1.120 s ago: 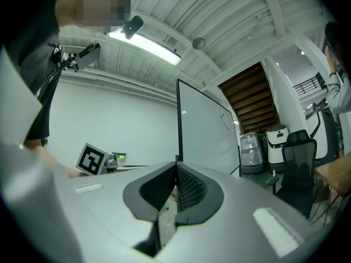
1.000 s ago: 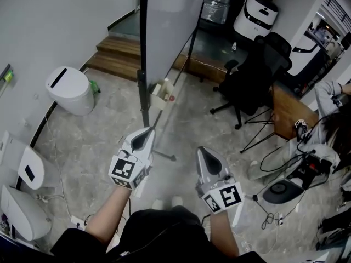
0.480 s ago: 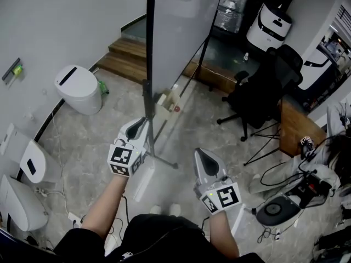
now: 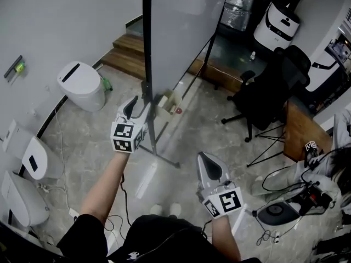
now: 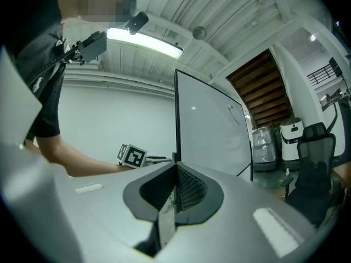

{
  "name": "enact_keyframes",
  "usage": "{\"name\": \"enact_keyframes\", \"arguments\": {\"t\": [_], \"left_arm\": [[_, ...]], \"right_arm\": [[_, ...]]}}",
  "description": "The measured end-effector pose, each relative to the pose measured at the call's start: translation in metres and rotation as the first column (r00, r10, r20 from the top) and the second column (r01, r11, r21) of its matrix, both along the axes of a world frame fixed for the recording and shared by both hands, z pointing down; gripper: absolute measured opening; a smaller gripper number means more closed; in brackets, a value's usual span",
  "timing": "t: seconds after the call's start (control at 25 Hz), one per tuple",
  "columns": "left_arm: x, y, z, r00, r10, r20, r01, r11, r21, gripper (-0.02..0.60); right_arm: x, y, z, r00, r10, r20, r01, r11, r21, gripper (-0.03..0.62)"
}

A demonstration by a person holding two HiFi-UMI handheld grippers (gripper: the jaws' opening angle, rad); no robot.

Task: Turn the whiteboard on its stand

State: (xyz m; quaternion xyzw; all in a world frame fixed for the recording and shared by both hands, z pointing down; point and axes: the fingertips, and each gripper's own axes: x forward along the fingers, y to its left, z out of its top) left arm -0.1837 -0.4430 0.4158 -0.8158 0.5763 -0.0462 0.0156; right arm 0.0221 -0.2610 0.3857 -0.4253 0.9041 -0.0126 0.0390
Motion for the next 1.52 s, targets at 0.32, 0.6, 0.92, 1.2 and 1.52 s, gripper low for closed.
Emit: {"name": "enact_keyframes", "arguments": {"t": [0.32,0.6,0.92,1.2,1.52], "left_arm": [[-0.004,-0.041,0.011,1.000,-0.028,0.002,0.028,0.999,-0.028,0.244],[-0.006,-0.063,0.019,0.999,-0.045,0.003,0.045,0.998,-0.041,0.262],[0.009,-0.079,0.021,1.000,-0.019,-0.001,0.019,0.999,-0.045,0.276],[0.004,-0.088,0.022,0.998,-0.053,-0.021,0.052,0.997,-0.056,0.184],[0.007,-0.088,0.021,0.999,-0.045,-0.021,0.044,0.997,-0.070,0.181]], "right_arm": [[0.017,-0.007,0.007,1.000,0.024,-0.012,-0.025,1.000,-0.019,0.009],[0.023,-0.007,0.011,0.999,0.036,-0.019,-0.036,0.999,-0.029,0.009],[0.014,-0.011,0.011,0.999,0.034,-0.011,-0.035,0.999,-0.028,0.009],[0.004,-0.018,0.015,0.999,0.035,-0.015,-0.036,0.999,-0.041,0.009],[-0.015,-0.031,0.014,0.999,0.016,-0.033,-0.017,0.999,-0.038,0.009]]}}
